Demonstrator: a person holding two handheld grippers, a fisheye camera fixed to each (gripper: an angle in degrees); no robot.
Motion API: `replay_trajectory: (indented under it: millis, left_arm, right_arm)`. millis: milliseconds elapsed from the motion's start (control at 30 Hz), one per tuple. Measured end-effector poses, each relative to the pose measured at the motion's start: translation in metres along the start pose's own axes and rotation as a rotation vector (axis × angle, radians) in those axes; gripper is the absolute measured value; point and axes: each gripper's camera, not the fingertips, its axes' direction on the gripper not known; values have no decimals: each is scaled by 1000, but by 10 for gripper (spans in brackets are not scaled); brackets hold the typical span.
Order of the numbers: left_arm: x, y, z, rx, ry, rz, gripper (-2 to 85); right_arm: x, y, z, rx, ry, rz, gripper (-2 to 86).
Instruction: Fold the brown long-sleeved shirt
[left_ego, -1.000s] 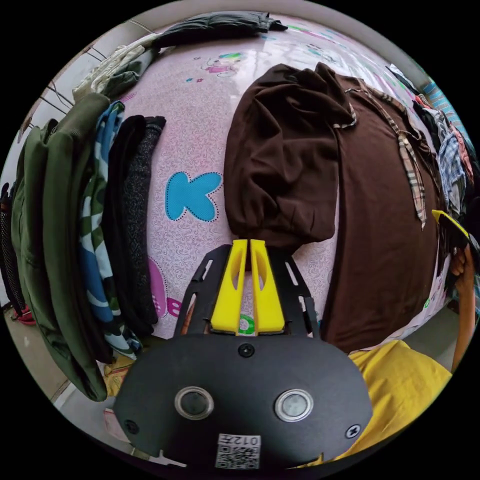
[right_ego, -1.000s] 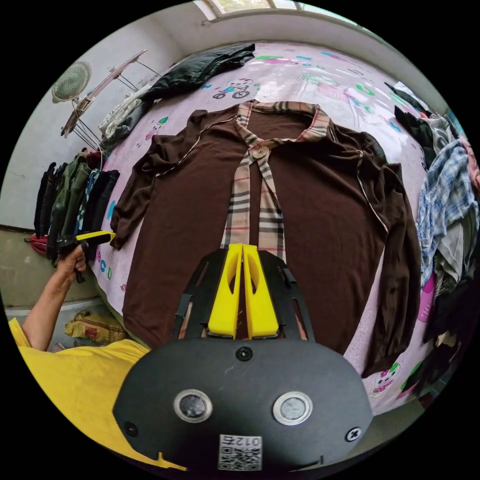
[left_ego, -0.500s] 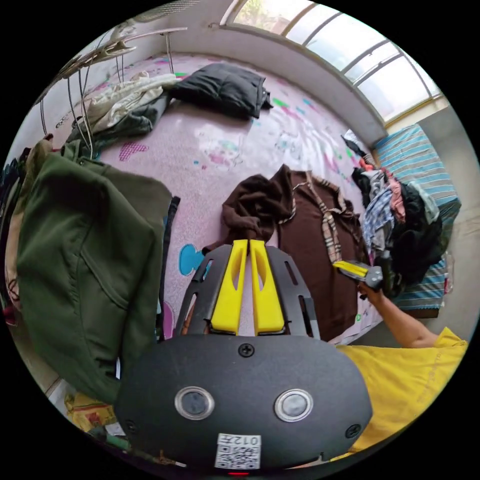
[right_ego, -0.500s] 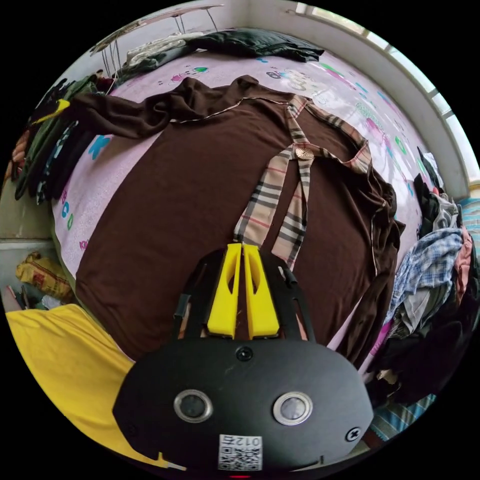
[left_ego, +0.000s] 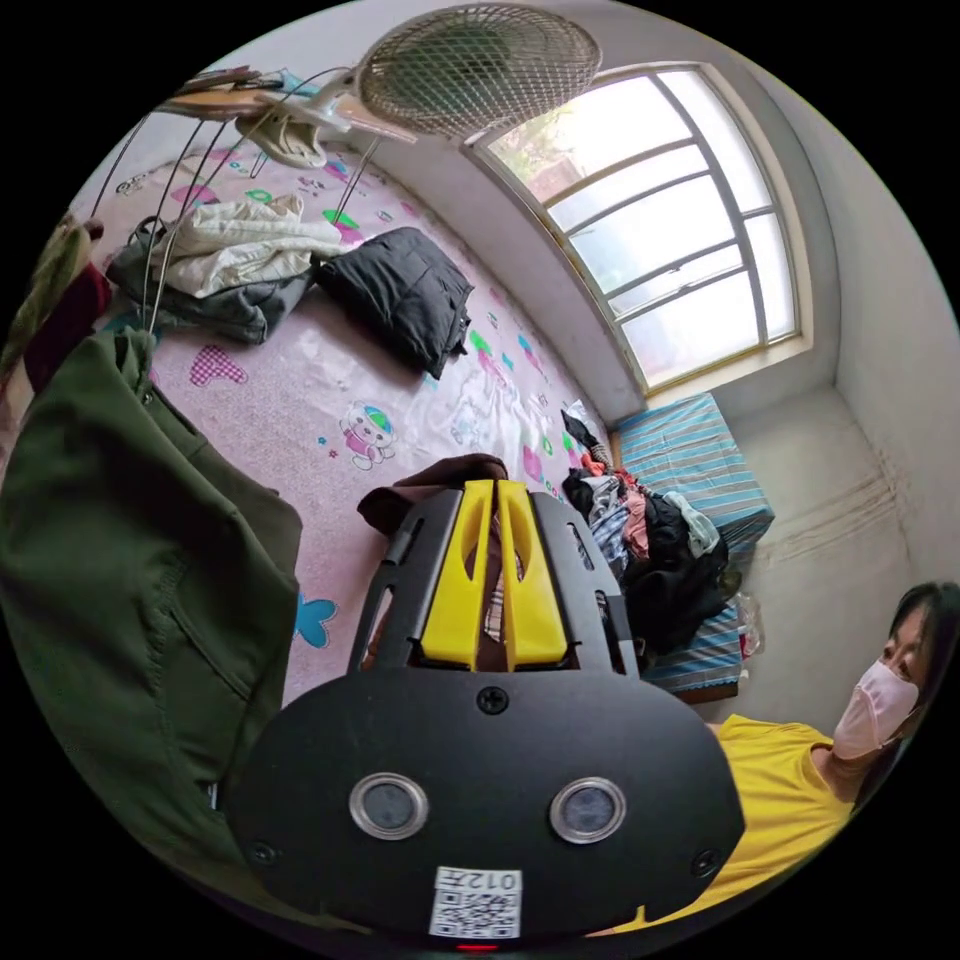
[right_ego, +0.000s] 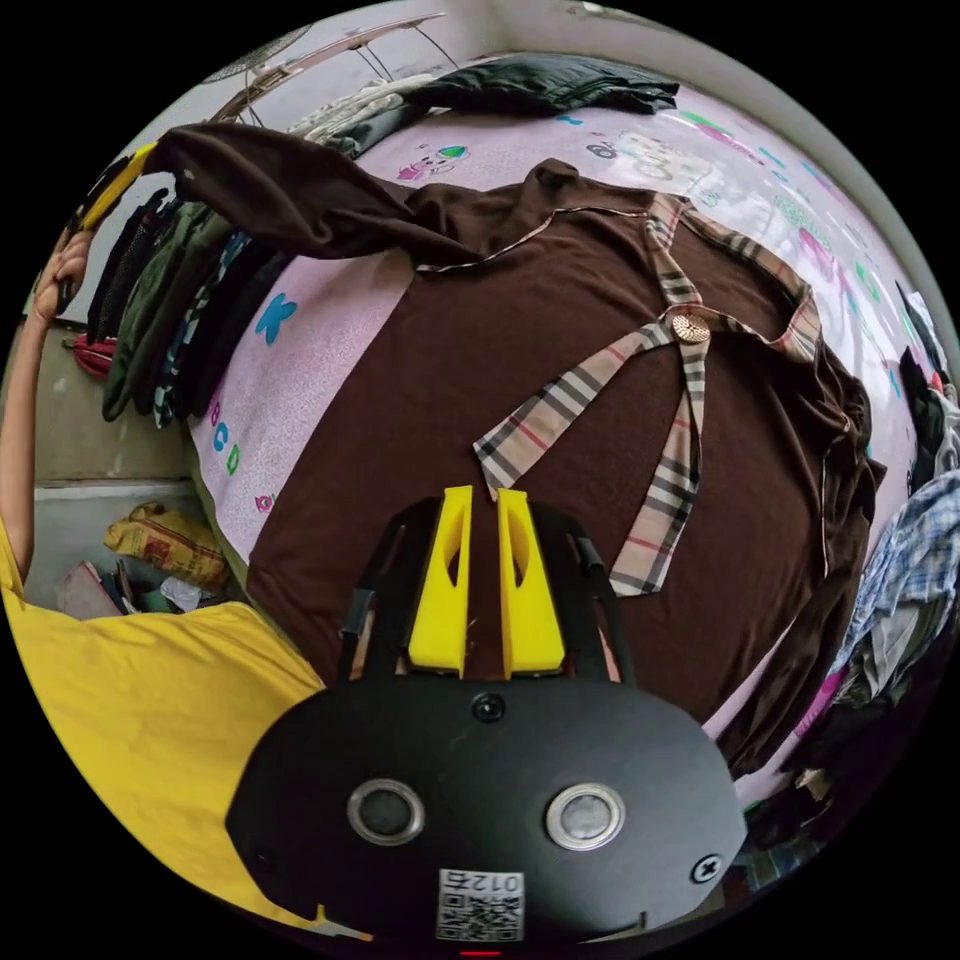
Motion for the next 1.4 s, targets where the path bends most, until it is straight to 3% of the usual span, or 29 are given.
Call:
replay_trajectory:
  millis: [233, 367, 533, 667, 800, 967, 1067, 1167, 1400]
  left_arm:
    - [-6, -16, -59, 83, 15, -10, 2]
    - [13, -19, -60, 39, -80, 46, 4]
    - [52, -22, 1, -57, -1, 116, 4]
    - [107, -12, 87, -219, 77, 238, 5]
    - [145, 16, 189, -415, 24, 330, 5]
    - [146, 53, 296, -590, 24, 282, 10]
    - [139, 73, 359, -699, -89, 304, 20]
    - [127, 81, 383, -672, -158, 318, 39]
    - [57, 97, 389, -630, -105, 196, 50]
  right_arm:
    - [12, 32, -25, 64, -48, 44, 21]
    - [-6, 34, -50, 156, -85, 8, 21]
    - [-18, 40, -72, 242, -145, 5, 22]
    - [-13, 70, -131, 485, -226, 23, 24]
    - [3, 95, -166, 623, -265, 25, 30]
    - [20, 105, -130, 523, -47, 15, 38]
    - [51, 118, -87, 451, -71, 145, 38]
    - [77, 128, -43, 353, -85, 219, 47]
    - [76, 117, 39, 234, -4, 189, 72]
